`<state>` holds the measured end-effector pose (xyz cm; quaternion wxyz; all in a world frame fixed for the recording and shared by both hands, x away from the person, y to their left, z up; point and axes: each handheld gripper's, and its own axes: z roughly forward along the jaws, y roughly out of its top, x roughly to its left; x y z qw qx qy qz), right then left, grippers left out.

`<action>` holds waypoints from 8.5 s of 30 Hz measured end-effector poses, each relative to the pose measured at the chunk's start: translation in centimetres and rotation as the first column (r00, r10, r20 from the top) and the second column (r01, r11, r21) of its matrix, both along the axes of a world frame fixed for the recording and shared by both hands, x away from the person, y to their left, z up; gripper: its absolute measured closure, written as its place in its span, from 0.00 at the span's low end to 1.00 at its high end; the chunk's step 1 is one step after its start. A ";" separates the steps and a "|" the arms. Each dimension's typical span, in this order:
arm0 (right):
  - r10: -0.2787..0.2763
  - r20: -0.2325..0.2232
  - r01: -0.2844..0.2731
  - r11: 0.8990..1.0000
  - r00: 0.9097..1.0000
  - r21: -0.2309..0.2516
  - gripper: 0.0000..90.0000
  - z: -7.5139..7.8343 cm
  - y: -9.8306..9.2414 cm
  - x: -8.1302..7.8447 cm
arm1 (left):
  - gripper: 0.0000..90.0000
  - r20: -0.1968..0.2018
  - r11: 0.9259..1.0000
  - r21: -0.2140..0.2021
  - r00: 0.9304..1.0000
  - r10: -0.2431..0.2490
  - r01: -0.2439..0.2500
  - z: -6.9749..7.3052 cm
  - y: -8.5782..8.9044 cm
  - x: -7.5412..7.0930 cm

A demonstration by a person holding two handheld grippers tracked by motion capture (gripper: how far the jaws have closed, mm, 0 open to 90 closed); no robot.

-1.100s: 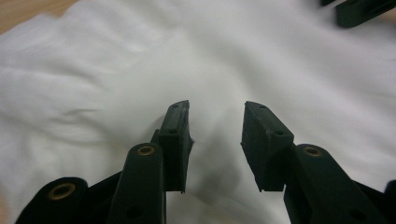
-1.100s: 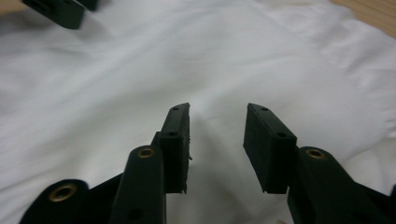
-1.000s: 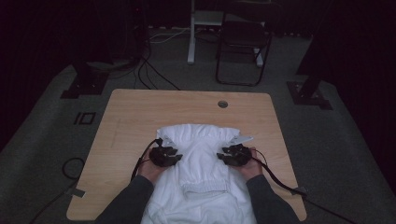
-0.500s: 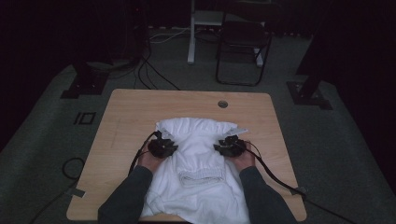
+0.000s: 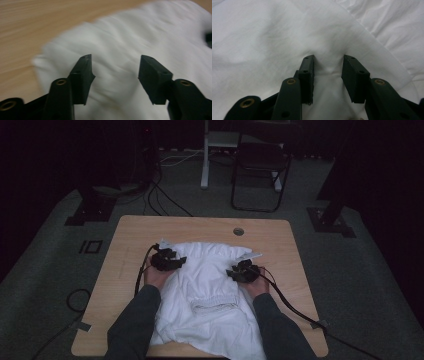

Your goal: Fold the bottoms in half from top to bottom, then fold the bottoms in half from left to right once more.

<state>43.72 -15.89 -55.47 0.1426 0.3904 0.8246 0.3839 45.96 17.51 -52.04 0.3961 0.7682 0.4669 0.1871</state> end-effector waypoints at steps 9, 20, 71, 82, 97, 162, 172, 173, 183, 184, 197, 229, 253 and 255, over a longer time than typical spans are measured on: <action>0.005 0.007 -0.005 1.000 1.000 0.010 0.68 -0.1 -0.1 0.0 | 0.35 -0.053 0.984 0.099 0.987 0.152 -0.147 -1.8 1.2 3.3; 0.008 0.003 -0.008 1.000 1.000 0.011 0.68 -0.1 -0.2 -0.1 | 0.34 -0.084 0.980 0.132 0.983 0.163 -0.151 -2.7 1.0 3.5; -0.209 0.111 0.185 0.963 0.972 0.195 0.96 9.9 -5.9 4.9 | 0.95 0.068 0.975 -0.223 0.997 0.039 -0.022 6.3 3.4 0.1; -0.078 0.200 0.029 0.972 0.977 0.234 0.96 9.2 -7.7 -4.4 | 0.95 0.180 0.955 -0.264 0.980 -0.088 0.134 5.5 5.2 -9.5; 0.017 0.134 -0.047 0.974 0.991 0.224 0.96 4.3 -8.6 -12.9 | 0.92 0.064 0.965 -0.201 0.985 -0.157 0.167 0.2 6.4 -17.0; 0.044 0.024 -0.045 0.999 0.999 0.031 0.74 -0.1 -0.1 -16.5 | 0.71 0.022 0.989 0.085 0.992 -0.124 0.122 -3.8 -1.4 -19.6; 0.048 0.078 -0.049 0.999 0.996 0.009 0.75 -0.6 0.1 -14.1 | 0.73 0.023 0.992 0.095 0.997 -0.080 0.077 -3.7 -1.6 -17.0; 0.048 0.081 -0.049 0.999 0.996 0.007 0.75 -0.6 0.2 -13.6 | 0.73 0.024 0.993 0.096 0.997 -0.076 0.073 -3.7 -1.6 -16.7; 0.029 0.085 -0.031 0.999 0.996 0.020 0.75 -0.6 0.8 -9.7 | 0.73 0.006 0.995 0.097 0.999 -0.035 0.034 -3.4 -1.4 -13.3; 0.024 0.083 -0.026 0.999 0.996 0.028 0.75 -0.6 0.9 -9.3 | 0.73 0.004 0.995 0.100 1.000 -0.030 0.029 -3.3 -1.3 -12.9; -0.008 0.071 0.004 0.998 0.997 0.057 0.75 -0.5 1.9 -4.8 | 0.73 -0.011 0.998 0.064 1.000 0.025 -0.024 -3.3 -0.5 -8.9; -0.038 0.086 0.031 0.996 0.996 0.081 0.75 -0.8 2.2 -3.4 | 0.25 -0.094 0.960 0.004 0.955 0.280 -0.281 -1.9 5.8 -7.5; -0.041 0.099 0.033 0.996 0.994 0.078 0.75 -0.9 2.2 -3.6 | 0.03 -0.069 0.935 0.103 0.936 0.346 -0.338 -3.9 5.3 -6.9; -0.042 0.100 0.034 0.996 0.994 0.078 0.75 -0.9 2.2 -3.6 | 0.07 -0.077 0.943 0.085 0.941 0.328 -0.322 -3.7 5.4 -7.0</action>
